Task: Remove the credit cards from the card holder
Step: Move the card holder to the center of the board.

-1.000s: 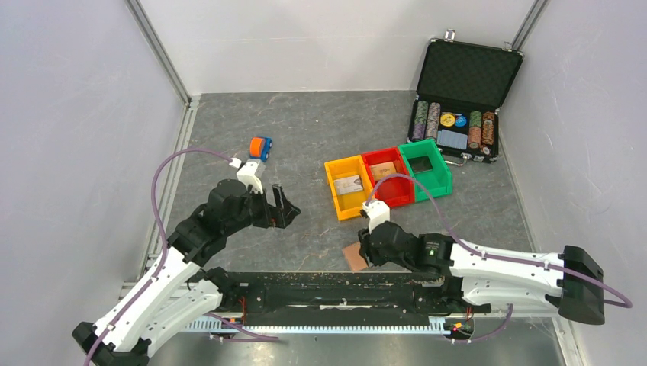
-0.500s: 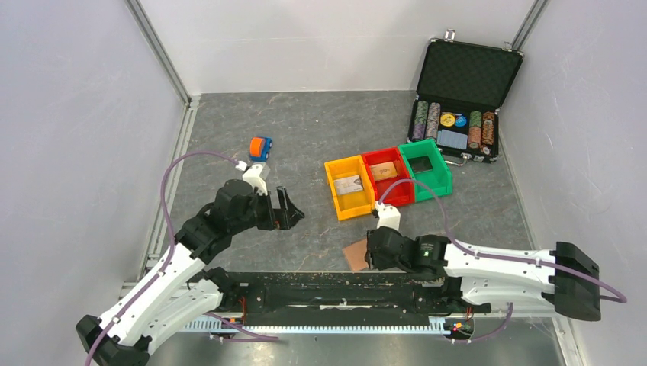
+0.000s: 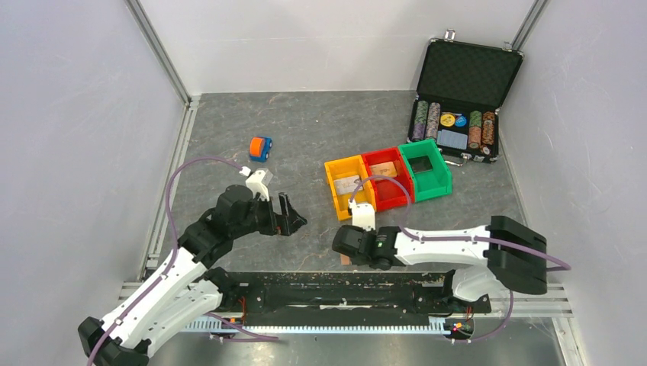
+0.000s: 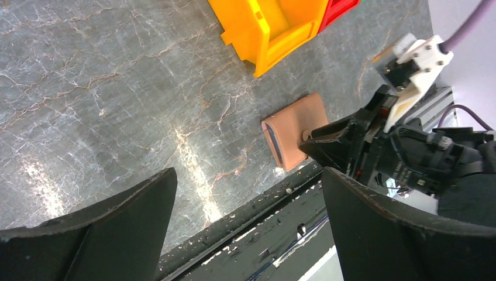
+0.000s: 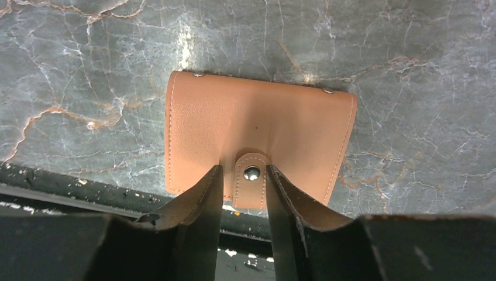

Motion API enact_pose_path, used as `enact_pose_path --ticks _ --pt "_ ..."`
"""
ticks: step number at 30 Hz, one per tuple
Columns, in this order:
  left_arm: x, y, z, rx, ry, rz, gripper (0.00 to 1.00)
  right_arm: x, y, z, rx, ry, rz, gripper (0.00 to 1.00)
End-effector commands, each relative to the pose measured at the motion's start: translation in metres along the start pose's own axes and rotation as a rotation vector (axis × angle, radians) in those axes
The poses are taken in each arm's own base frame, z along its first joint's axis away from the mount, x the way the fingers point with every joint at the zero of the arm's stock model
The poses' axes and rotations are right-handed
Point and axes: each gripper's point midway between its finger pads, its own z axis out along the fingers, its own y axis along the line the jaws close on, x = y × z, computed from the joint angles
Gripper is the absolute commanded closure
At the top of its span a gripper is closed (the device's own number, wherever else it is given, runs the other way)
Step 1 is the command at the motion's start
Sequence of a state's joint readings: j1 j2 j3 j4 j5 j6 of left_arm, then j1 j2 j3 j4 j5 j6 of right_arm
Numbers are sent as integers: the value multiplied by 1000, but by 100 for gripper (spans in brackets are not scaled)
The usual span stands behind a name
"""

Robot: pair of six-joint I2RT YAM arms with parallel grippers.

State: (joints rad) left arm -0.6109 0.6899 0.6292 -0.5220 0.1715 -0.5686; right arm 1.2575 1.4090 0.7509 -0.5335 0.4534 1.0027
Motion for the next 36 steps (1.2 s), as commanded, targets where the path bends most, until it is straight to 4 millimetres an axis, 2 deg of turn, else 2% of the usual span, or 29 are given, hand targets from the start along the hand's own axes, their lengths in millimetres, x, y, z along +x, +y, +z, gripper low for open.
enact_pose_path --ticks 1,7,15,21,27,36 --pt "-15 -15 -6 56 -64 -25 0 -10 -5 2 87 -35 -47 66" --pt "-18 -16 -7 49 -67 -21 0 -6 -5 4 86 -23 -82 77" --pt "-11 -15 -8 33 -12 -34 1 -20 24 -7 -60 -121 -177 100" --pt "-3 -15 -8 41 3 -68 3 -22 38 -12 -195 -179 -293 100" --pt "10 -8 -4 20 47 -105 5 -19 61 -20 -412 -270 -451 100" --pt "24 -1 6 -17 115 -170 11 -32 82 -35 -552 -545 -776 100"
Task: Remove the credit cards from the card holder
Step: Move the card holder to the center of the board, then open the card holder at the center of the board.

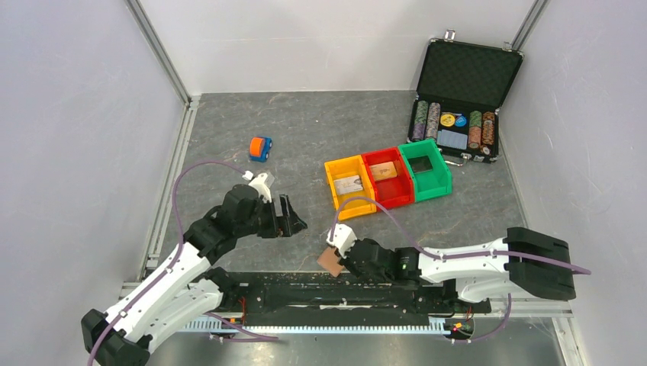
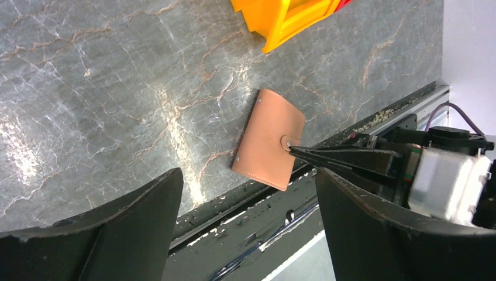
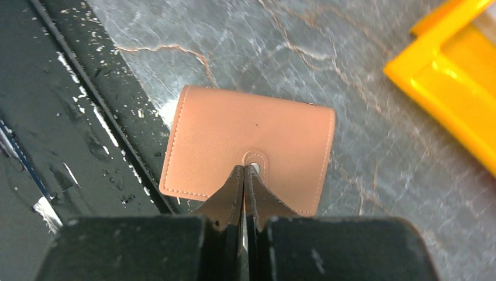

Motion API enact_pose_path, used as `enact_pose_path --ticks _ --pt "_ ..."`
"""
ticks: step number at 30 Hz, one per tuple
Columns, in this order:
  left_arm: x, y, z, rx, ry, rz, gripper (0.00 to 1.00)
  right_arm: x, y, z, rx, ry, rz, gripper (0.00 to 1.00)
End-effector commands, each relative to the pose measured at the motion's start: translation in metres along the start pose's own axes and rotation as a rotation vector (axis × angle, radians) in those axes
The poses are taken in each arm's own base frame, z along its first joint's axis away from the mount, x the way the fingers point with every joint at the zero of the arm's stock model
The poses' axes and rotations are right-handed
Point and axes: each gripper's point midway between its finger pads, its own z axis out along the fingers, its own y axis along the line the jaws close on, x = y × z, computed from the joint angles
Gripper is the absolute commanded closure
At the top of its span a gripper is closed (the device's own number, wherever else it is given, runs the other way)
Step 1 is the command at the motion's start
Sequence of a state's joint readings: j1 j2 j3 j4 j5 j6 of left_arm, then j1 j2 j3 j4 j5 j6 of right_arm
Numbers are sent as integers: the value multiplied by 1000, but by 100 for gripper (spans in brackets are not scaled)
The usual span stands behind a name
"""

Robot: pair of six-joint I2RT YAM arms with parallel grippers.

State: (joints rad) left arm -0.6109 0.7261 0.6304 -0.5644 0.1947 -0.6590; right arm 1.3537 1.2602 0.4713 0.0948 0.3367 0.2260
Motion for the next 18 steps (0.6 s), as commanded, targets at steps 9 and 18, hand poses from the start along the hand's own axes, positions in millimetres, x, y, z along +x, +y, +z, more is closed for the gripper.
enact_pose_path --ticks 9,18 --pt "36 -8 25 132 103 -198 34 -70 17 -9 -118 -452 -403 100" --pt "53 -11 43 227 122 -253 51 -69 30 -6 -176 -505 -470 100"
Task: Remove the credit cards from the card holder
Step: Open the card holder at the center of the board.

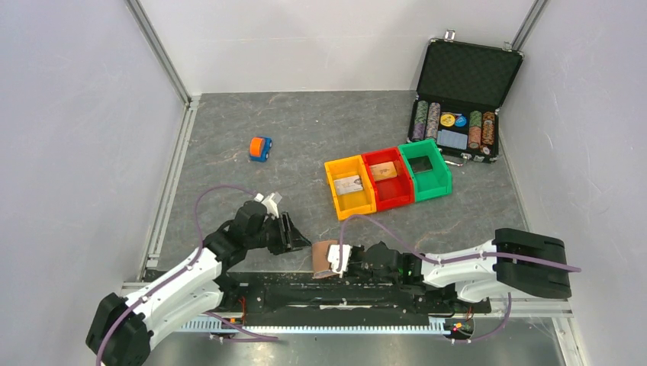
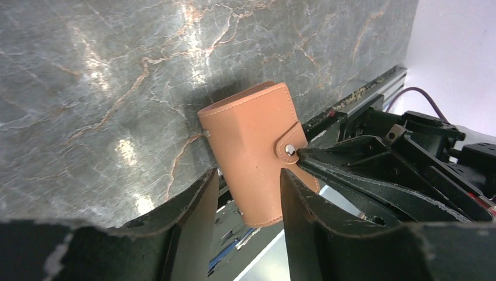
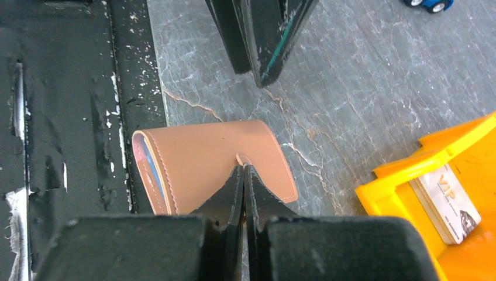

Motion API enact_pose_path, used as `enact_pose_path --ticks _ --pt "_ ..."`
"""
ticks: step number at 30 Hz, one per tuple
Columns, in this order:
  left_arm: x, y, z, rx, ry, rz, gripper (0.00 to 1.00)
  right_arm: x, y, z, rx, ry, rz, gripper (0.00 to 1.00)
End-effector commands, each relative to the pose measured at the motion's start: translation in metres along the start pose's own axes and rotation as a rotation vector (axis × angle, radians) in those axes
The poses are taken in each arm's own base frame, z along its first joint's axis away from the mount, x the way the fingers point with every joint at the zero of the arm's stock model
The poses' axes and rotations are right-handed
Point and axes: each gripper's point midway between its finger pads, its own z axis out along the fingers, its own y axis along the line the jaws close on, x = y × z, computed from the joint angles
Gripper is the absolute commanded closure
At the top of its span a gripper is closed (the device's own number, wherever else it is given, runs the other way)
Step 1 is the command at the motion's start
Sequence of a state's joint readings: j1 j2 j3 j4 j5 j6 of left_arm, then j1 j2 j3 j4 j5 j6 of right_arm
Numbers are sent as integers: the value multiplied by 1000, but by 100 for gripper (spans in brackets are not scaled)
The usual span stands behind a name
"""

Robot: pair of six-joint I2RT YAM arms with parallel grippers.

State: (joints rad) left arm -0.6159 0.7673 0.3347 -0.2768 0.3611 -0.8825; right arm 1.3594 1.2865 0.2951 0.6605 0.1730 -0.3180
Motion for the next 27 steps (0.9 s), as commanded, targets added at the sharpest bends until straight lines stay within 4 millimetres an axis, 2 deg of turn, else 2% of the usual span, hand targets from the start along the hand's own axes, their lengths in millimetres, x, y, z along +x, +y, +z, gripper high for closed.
enact_pose_path --ticks 1,13,19,27 --pt "-5 -29 5 143 -11 -10 52 -30 -2 2 1 -147 -34 100" --pt "12 -4 31 114 24 -45 62 -17 1 3 6 -141 -43 100" --pt "20 -8 42 124 59 -33 68 -10 -2 3 34 -127 -22 100" --pt "44 22 59 -41 102 -8 76 -2 -6 0 66 -135 42 100"
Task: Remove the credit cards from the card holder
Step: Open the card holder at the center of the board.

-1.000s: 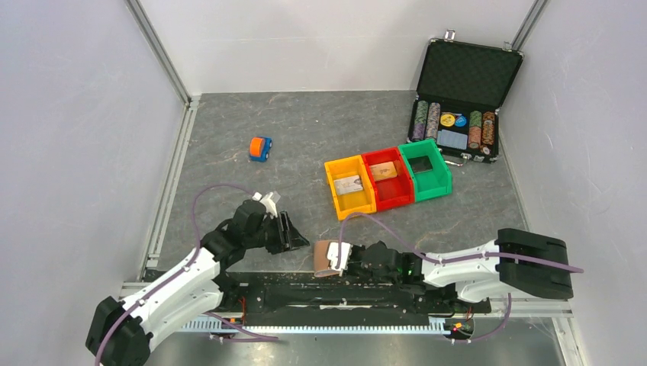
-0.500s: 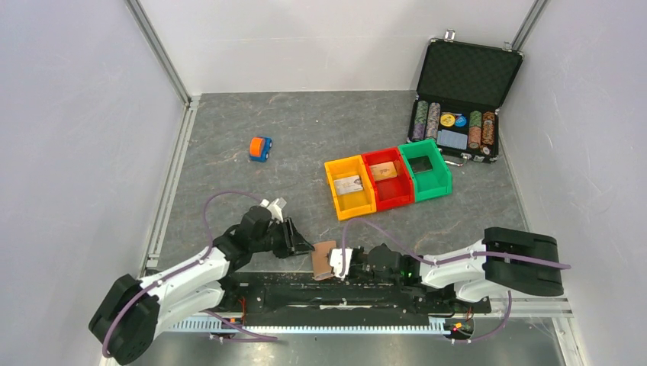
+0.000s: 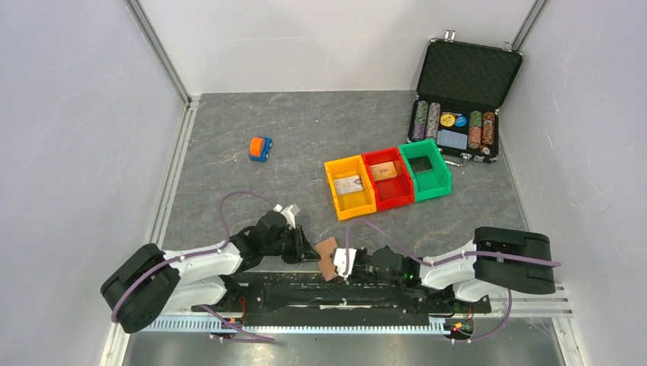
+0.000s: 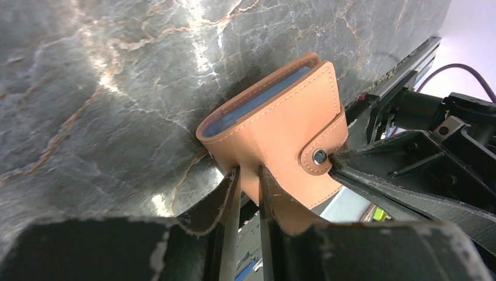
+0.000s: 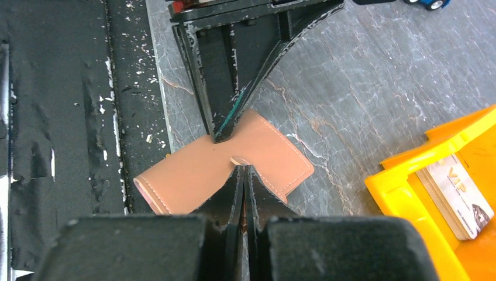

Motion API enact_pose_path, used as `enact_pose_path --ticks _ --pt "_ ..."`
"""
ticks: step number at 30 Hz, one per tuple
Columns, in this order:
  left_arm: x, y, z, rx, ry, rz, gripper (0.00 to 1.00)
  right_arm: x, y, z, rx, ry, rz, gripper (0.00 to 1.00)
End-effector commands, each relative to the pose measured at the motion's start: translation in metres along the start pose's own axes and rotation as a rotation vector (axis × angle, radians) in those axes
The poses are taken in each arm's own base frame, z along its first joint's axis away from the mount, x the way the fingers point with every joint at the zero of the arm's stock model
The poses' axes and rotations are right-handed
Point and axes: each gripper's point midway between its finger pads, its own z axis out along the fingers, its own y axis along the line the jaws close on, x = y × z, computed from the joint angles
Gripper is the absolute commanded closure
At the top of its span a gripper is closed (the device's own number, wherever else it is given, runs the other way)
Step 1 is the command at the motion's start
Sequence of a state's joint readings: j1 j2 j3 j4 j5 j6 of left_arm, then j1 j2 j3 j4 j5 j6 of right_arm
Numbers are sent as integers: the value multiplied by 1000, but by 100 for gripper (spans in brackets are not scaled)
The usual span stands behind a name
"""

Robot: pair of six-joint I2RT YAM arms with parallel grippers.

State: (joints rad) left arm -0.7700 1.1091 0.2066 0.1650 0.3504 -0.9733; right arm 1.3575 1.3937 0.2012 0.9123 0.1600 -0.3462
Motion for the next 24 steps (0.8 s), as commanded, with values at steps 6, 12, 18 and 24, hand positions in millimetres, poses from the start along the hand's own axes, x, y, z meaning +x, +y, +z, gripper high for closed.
enact_pose_path --ticks 6,12,18,24 --pt "10 23 16 -158 14 8 77 -18 -24 -4 139 -99 172 100" --pt "11 40 15 -244 16 11 77 -17 -27 -18 180 -146 352 100" --pt "16 53 16 -301 42 13 77 -5 -27 -30 215 -145 503 100" --pt "20 57 17 -316 61 18 77 6 -34 -35 277 -130 637 100"
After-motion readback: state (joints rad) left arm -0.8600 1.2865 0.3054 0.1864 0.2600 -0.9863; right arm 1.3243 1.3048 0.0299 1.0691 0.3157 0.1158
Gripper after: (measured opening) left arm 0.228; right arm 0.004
